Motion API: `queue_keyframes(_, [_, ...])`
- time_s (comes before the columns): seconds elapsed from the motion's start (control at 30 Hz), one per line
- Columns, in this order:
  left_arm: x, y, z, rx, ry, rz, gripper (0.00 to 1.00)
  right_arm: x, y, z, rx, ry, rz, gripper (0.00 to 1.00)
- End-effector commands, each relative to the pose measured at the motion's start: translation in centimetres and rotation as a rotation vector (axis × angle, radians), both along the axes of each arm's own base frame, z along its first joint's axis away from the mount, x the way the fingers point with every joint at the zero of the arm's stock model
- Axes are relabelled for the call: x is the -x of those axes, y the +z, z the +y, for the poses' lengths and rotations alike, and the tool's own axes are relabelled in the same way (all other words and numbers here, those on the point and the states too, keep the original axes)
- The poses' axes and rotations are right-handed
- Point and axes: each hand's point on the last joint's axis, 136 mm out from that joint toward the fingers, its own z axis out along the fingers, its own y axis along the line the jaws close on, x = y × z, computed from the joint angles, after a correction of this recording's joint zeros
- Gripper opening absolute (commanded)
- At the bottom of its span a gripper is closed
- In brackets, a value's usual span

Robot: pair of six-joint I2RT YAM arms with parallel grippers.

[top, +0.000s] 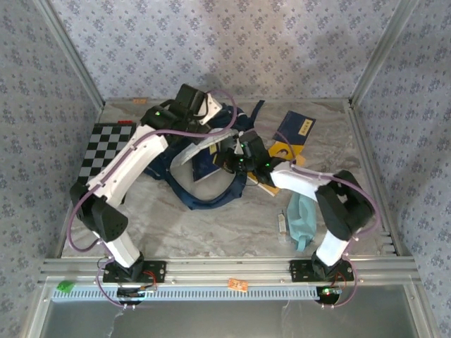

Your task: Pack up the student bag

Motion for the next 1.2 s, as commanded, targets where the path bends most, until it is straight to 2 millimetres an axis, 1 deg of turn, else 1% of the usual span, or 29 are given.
queue_keyframes(0.0, [0.0,4.8,1.1,0.09,0.013,-0.132,0.0,-4.4,2.8,1.9,-0.081,-0.108,-0.158,0.0])
queue_keyframes(0.03, [0.1,4.7,1.1,0.096,0.006,-0.126,0.0,-5.3,2.9,2.6,-0.103,-0.108,-0.167,0.0])
queue_keyframes(0.1, [0.2,4.2,1.1,0.089,-0.013,-0.116,0.0,-6.6,1.8,4.0,-0.089,-0.099,-0.14,0.0])
queue_keyframes(0.13, [0.0,4.0,1.3,0.078,-0.01,-0.115,0.0,-6.7,1.3,4.5,-0.077,-0.092,-0.137,0.0])
queue_keyframes(0.2, [-0.3,3.4,1.8,0.056,0.01,-0.102,0.0,-6.7,-0.1,5.5,-0.039,-0.081,-0.119,0.07])
queue_keyframes(0.23, [-0.3,3.1,1.8,0.052,0.009,-0.094,0.0,-6.5,-0.4,5.9,-0.029,-0.066,-0.116,0.09])
queue_keyframes(0.27, [-0.5,2.7,2.0,0.044,0.015,-0.087,0.0,-6.3,-1.1,5.9,-0.007,-0.06,-0.097,0.14])
queue_keyframes(0.33, [-0.7,1.7,2.5,0.018,0.033,-0.07,0.0,-5.7,-1.0,5.4,0.013,-0.057,-0.097,0.38])
queue_keyframes(0.37, [-0.8,1.3,2.7,0.008,0.041,-0.06,0.0,-5.2,-0.9,4.8,0.029,-0.06,-0.101,0.47])
queue_keyframes(0.4, [-0.9,0.8,2.9,0.001,0.047,-0.049,0.0,-4.5,-0.8,4.3,0.053,-0.056,-0.1,0.54])
queue_keyframes(0.43, [-0.9,0.4,3.0,-0.002,0.051,-0.042,0.0,-3.7,-0.4,3.9,0.067,-0.047,-0.103,0.57])
queue_keyframes(0.5, [-1.0,-0.3,3.1,-0.003,0.058,-0.031,0.0,-1.6,0.5,3.0,0.096,-0.015,-0.119,0.63])
queue_keyframes(0.53, [-1.0,-0.5,3.1,0.001,0.061,-0.025,0.0,-0.5,0.3,2.3,0.121,-0.009,-0.116,0.65])
queue_keyframes(0.57, [-0.9,-0.7,3.1,0.009,0.062,-0.02,0.0,0.9,-0.4,1.0,0.165,-0.01,-0.101,0.67])
queue_keyframes(0.67, [-0.5,-1.0,2.7,0.038,0.052,0.007,0.0,3.6,1.0,-1.6,0.196,-0.016,-0.125,0.72])
queue_keyframes(0.73, [0.3,-1.2,1.8,0.083,0.017,0.045,0.0,5.4,1.6,-3.4,0.228,-0.003,-0.134,0.74])
queue_keyframes(0.8, [1.0,-1.0,0.6,0.145,-0.017,0.067,0.0,7.2,2.6,-5.4,0.255,-0.001,-0.151,0.75])
queue_keyframes(0.87, [1.5,-0.9,-0.1,0.193,-0.029,0.086,0.0,8.3,3.6,-7.4,0.246,-0.01,-0.147,0.78])
queue_keyframes(0.93, [2.1,-1.3,-0.7,0.222,-0.042,0.115,0.0,9.2,4.4,-9.6,0.263,-0.026,-0.119,0.79])
queue_keyframes(0.97, [2.4,-2.0,-0.8,0.224,-0.042,0.136,0.0,9.7,4.6,-10.9,0.282,-0.035,-0.102,0.8])
queue_keyframes(1.03, [2.8,-3.2,-0.8,0.224,-0.031,0.164,0.0,10.8,4.2,-13.2,0.309,-0.059,-0.037,0.83])
queue_keyframes(1.1, [3.1,-5.1,-0.7,0.216,-0.008,0.198,0.0,11.0,3.1,-16.6,0.343,-0.129,0.067,0.85])
queue_keyframes(1.17, [3.4,-6.6,-0.7,0.208,0.006,0.234,0.0,10.7,2.1,-19.2,0.378,-0.163,0.119,0.85])
